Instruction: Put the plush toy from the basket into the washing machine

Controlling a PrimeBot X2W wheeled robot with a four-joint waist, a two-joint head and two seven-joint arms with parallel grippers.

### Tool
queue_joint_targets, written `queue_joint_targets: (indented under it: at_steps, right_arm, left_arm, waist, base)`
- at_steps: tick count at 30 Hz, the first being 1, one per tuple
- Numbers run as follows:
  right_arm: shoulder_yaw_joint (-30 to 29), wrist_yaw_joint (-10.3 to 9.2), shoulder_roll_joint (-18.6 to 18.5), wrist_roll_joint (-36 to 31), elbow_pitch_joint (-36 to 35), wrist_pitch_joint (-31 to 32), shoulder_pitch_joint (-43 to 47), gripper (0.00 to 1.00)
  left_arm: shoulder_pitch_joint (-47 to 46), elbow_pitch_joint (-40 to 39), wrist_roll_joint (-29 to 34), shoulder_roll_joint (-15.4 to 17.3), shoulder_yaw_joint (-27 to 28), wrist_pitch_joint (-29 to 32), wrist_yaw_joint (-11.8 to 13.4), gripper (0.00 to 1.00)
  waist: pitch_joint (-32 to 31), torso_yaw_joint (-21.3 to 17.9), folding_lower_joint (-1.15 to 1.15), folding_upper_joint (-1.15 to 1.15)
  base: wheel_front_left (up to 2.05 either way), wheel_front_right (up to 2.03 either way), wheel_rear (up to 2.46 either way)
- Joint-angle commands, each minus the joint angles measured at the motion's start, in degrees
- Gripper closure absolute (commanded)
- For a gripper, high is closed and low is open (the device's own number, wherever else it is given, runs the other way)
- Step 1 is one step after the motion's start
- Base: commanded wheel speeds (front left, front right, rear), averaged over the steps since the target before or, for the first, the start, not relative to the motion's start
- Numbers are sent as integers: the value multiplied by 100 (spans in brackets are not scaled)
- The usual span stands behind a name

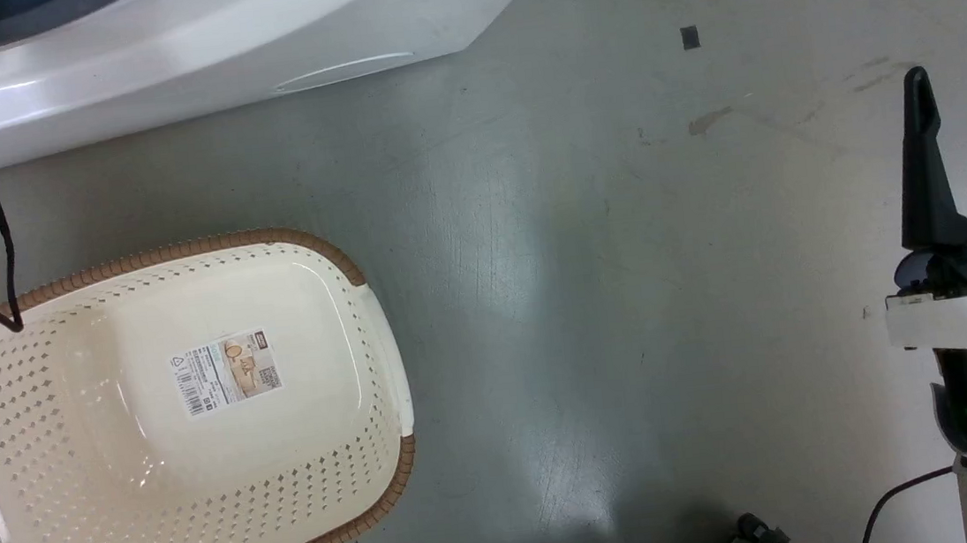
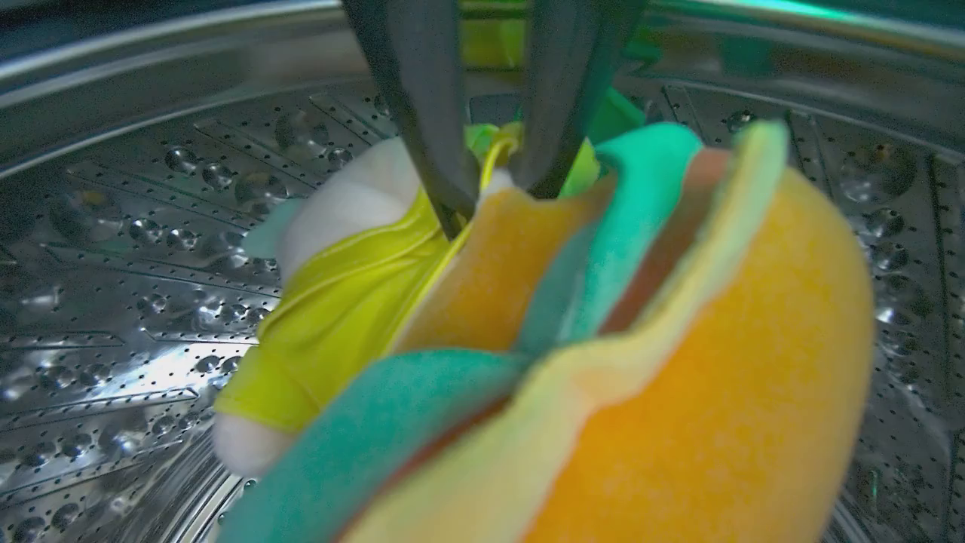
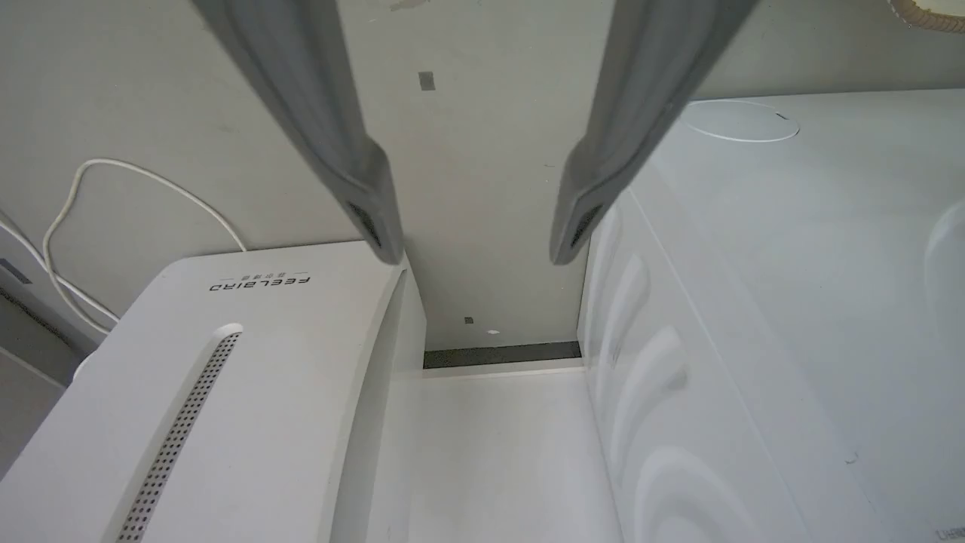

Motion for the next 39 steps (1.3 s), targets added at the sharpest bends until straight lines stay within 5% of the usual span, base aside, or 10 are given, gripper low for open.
queue_joint_targets:
  at_steps: [1, 4, 5, 22, 39]
  right_arm:
    - [23, -5, -6, 18, 19, -24, -22, 0]
    - [47, -5, -6, 4, 25, -24, -21, 0]
    - [56, -5, -6, -3, 23, -24, -20, 0]
    - [26, -5, -6, -133, 159, -24, 206, 0]
    - [-71, -5, -6, -347, 324, -24, 878, 0]
  left_arm:
    - [-137, 52, 54, 35, 18, -33, -8, 100]
    - [-164, 199, 47, 7, 11, -33, -23, 100]
    - [-186, 216, 63, 2, 1, -33, -12, 0]
    - [475, 491, -147, -365, 127, -33, -224, 0]
    - [2684, -766, 44, -895, 441, -33, -95, 0]
  waist:
    - [-21, 7, -1, 0]
    - [-50, 7, -1, 0]
    - [-61, 7, -1, 0]
    - [-870, 231, -1, 0]
    - [-2297, 654, -1, 0]
  base:
    - [0, 0, 0]
    - [0, 0, 0]
    - [0, 0, 0]
    - [0, 0, 0]
    - [0, 0, 0]
